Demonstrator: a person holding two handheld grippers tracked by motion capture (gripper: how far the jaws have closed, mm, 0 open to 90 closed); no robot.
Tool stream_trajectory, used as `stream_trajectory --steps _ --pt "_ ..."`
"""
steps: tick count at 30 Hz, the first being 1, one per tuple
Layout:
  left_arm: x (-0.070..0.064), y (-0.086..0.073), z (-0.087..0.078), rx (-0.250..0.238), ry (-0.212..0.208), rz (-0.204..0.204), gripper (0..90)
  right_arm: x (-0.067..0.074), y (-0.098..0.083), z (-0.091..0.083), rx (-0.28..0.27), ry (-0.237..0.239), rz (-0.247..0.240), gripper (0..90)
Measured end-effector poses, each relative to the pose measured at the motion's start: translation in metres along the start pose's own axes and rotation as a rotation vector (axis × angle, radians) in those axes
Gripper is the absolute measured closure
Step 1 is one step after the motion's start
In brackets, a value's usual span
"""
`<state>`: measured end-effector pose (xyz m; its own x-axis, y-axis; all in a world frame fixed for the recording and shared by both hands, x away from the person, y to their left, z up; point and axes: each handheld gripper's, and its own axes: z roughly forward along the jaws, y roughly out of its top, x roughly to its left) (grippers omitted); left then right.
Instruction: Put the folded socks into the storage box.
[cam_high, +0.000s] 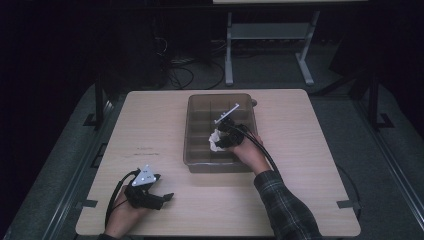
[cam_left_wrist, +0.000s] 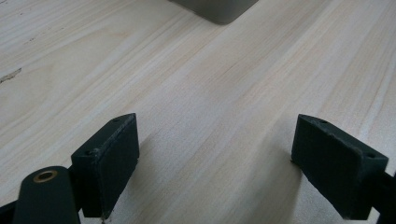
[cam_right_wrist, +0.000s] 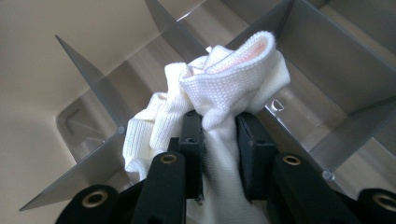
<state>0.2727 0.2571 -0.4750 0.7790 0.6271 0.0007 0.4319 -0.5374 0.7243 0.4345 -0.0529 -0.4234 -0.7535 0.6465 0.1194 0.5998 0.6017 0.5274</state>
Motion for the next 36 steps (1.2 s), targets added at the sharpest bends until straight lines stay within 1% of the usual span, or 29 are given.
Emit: stream_trajectory --steps 5,7,10,15,19,20,21,23,25,26,28,30,31,35,36 --pt "0.000 0.000 0.000 0.000 0.000 0.000 14.6 0.000 0.000 0.001 0.010 -0.004 0.005 73.6" --pt "0.000 0.000 0.000 0.000 0.000 0.001 14.6 0.002 0.001 0.005 0.046 -0.030 -0.014 73.6" --pt "0.000 0.000 0.000 0.001 0.000 0.001 14.6 0.007 0.003 0.017 0.124 -0.081 -0.060 73.6" --pt "0.000 0.000 0.000 0.001 0.000 0.000 14.6 0.006 0.003 0.018 0.124 -0.078 -0.053 72.3" --pt "0.000 0.000 0.000 0.000 0.000 0.001 14.6 0.008 0.003 0.014 0.102 -0.084 -0.063 65.0" --pt "0.000 0.000 0.000 0.000 0.000 0.001 14.6 0.007 0.002 0.012 0.092 -0.078 -0.053 63.4" --pt "0.000 0.000 0.000 0.001 0.000 0.000 14.6 0.004 0.002 0.007 0.069 -0.060 -0.036 62.3" --pt "0.000 0.000 0.000 0.003 0.001 0.004 14.7 0.001 0.002 -0.002 0.035 -0.035 -0.020 62.3" --pt "0.000 0.000 0.000 0.002 0.001 0.003 14.6 0.000 0.002 -0.011 0.010 -0.025 -0.021 69.3" --pt "0.000 0.000 0.000 0.001 0.001 0.003 14.7 0.000 0.001 -0.016 -0.012 -0.012 -0.018 73.5" --pt "0.000 0.000 0.000 0.001 0.001 0.003 14.7 0.000 0.001 -0.021 -0.039 -0.005 -0.012 81.9" --pt "0.000 0.000 0.000 0.001 0.001 0.003 14.6 0.000 0.002 -0.021 -0.047 -0.007 -0.015 86.6" --pt "0.000 0.000 0.000 0.002 0.001 0.003 14.6 0.000 0.003 -0.019 -0.042 -0.005 -0.013 88.0" --pt "0.000 0.000 0.000 0.000 0.000 0.000 14.6 0.000 0.002 -0.002 0.030 -0.017 -0.020 89.7" --pt "0.000 0.000 0.000 -0.001 -0.001 -0.002 14.6 -0.001 0.002 0.000 0.033 -0.015 -0.016 89.8"
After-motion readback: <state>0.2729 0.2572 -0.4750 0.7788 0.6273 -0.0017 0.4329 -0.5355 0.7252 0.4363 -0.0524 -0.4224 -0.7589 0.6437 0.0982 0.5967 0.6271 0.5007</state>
